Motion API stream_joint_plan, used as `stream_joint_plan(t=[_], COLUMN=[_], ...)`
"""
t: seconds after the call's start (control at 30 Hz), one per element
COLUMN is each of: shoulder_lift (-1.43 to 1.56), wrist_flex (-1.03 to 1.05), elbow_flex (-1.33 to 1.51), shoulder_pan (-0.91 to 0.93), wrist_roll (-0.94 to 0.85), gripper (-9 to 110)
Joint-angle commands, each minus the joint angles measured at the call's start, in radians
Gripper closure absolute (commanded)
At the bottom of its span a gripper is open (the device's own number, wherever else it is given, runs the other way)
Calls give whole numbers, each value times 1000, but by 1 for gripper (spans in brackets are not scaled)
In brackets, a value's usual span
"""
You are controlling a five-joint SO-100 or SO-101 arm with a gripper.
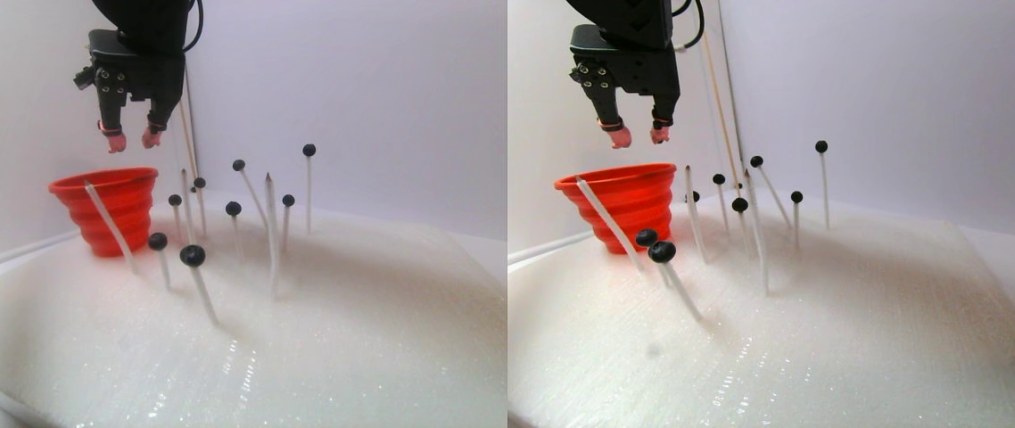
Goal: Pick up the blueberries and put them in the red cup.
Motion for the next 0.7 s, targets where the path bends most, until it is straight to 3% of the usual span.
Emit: stream_joint_plan(t=[0.0,0.67], shoulder_lift=[138,273], wrist_flex=[17,120], elbow_flex=[-3,71], shoulder_pan=[8,92], wrist_roll=[8,18], gripper=[85,86])
